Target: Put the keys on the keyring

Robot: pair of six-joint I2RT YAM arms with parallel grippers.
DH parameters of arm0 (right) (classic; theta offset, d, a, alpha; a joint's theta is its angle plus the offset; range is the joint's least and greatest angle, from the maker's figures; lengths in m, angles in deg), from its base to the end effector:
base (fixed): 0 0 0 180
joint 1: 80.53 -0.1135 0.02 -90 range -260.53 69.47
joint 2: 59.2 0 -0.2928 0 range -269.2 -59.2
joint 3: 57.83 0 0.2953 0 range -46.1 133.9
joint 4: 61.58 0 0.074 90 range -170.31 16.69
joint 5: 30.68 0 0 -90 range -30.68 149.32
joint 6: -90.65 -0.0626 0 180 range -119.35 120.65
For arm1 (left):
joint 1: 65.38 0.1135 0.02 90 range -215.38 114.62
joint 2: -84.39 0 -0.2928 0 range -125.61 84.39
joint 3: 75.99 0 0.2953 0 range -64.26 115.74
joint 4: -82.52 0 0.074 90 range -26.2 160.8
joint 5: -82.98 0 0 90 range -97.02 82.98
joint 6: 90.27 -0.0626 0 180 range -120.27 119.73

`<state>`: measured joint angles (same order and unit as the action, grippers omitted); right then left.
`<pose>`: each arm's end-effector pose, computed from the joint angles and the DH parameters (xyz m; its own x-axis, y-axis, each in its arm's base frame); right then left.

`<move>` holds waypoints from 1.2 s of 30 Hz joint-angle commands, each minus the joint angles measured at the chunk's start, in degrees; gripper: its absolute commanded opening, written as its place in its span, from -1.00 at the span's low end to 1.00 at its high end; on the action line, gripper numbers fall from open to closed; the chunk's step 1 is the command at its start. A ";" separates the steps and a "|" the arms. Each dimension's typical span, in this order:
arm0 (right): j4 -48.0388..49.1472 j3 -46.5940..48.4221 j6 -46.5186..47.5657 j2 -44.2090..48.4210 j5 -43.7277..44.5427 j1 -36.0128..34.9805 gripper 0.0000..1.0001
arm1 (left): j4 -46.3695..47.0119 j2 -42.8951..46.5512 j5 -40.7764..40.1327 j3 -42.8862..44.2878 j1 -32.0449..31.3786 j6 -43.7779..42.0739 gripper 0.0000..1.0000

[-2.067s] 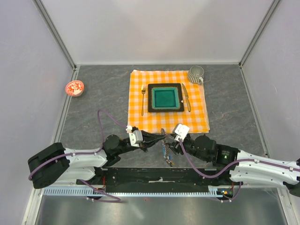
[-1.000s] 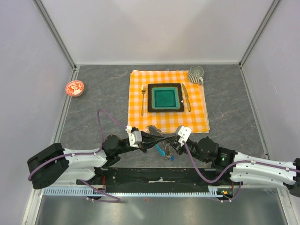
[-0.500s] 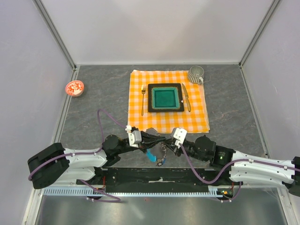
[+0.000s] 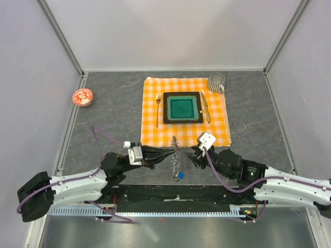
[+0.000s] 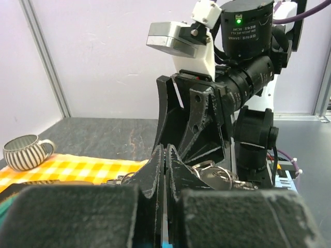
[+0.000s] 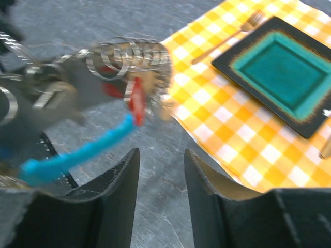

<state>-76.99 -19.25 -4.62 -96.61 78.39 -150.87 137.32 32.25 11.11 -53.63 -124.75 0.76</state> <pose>0.0905 0.1925 0.2647 -0.1544 -0.1741 -0.9726 -0.7726 0.6349 0.0090 0.0941 -0.1971 0.2545 0.1982 -0.3682 -0.9084 0.9651 0.2350 0.1153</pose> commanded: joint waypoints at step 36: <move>10.98 -4.44 0.62 -4.34 9.49 0.03 0.68 | -63.90 12.87 -60.33 6.85 33.69 15.84 -0.96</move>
<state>-69.67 -22.84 -4.06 -102.40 89.08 -150.89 71.77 54.52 -51.27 -49.59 -98.74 10.91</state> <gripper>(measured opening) 0.837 0.024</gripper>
